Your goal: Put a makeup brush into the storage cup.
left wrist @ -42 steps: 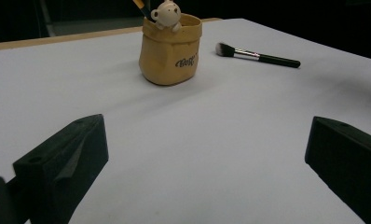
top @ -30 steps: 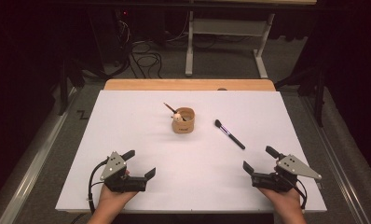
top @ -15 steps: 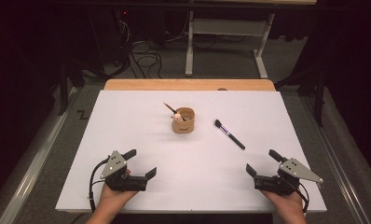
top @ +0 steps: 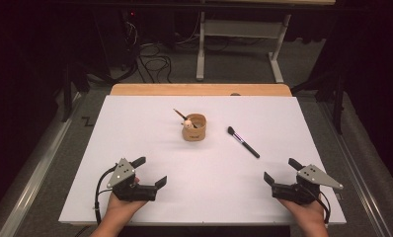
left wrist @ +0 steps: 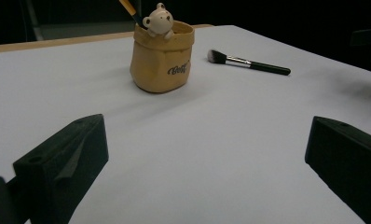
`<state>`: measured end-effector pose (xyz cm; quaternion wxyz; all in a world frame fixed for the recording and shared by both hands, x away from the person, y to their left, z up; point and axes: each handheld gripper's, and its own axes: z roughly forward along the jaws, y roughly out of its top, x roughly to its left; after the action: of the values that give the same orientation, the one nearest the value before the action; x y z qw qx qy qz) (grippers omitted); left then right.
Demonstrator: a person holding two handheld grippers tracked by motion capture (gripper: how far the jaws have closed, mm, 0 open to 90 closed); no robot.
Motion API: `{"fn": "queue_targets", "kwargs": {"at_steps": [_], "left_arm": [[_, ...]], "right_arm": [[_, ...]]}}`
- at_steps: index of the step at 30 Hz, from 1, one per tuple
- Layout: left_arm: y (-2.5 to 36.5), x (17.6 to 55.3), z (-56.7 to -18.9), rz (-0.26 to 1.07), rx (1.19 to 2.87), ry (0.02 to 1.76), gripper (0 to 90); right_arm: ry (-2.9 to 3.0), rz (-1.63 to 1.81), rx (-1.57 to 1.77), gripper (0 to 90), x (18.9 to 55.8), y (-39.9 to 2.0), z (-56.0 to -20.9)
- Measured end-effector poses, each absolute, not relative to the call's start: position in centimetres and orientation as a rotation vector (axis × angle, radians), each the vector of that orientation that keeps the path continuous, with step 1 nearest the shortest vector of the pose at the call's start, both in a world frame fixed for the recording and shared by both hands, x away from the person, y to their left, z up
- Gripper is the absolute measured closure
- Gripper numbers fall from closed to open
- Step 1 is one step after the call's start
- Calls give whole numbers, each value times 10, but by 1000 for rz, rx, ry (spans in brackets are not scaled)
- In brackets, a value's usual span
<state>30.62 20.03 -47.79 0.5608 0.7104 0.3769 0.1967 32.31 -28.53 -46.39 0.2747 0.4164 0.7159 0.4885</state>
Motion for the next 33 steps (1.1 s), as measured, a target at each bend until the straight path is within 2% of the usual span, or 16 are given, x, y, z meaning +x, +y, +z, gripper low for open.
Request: {"fn": "queue_targets", "kwargs": {"at_steps": [33], "left_arm": [[205,298,-471,476,1661,851,3]], "right_arm": [[2265,983,1245,41,341,-269,-464]]}}
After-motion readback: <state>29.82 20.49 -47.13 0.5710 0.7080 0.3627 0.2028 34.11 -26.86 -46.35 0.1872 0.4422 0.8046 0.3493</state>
